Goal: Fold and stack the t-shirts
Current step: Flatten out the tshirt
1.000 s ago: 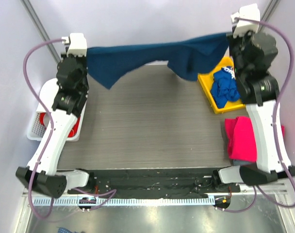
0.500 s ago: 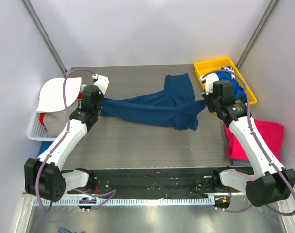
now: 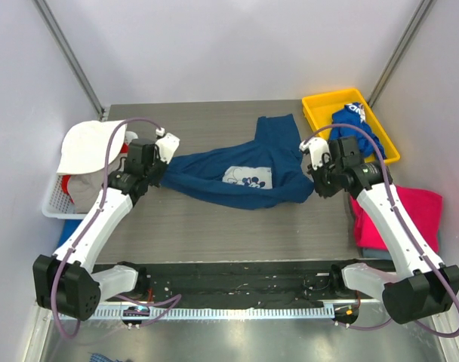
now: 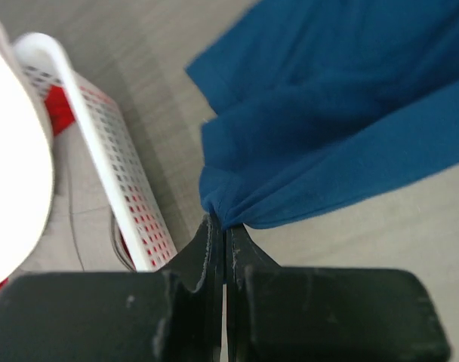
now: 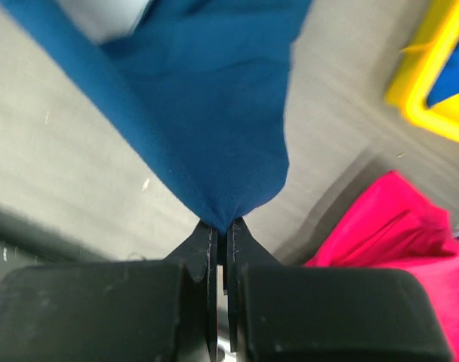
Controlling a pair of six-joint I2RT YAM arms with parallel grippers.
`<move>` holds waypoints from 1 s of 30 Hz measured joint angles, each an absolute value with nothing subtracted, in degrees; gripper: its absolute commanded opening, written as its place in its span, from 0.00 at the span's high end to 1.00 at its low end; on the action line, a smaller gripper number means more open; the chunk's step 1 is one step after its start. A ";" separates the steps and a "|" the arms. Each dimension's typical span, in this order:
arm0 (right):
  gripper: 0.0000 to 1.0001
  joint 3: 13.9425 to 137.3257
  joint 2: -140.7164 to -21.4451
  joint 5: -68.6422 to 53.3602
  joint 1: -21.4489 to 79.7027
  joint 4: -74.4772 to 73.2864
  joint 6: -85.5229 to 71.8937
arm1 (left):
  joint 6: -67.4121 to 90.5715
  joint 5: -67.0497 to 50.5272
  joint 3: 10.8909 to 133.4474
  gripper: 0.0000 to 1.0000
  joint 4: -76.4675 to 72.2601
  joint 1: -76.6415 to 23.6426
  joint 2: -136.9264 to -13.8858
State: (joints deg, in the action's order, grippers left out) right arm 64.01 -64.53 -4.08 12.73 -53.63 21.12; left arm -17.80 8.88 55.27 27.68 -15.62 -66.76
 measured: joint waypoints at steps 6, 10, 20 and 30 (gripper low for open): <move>0.99 62.61 -63.00 -7.40 12.75 -63.31 28.08 | -23.35 3.81 58.24 1.00 41.52 -15.73 -64.88; 0.99 59.75 -61.21 -7.84 12.75 -68.93 31.88 | -26.72 2.79 58.24 1.00 49.87 -15.73 -60.73; 0.78 55.20 -58.13 -7.57 12.75 -75.99 37.78 | -32.03 1.78 56.27 0.97 64.25 -15.75 -56.38; 0.49 53.60 -54.87 -6.66 12.75 -76.79 40.18 | -34.24 1.06 51.66 0.36 69.60 -15.79 -53.95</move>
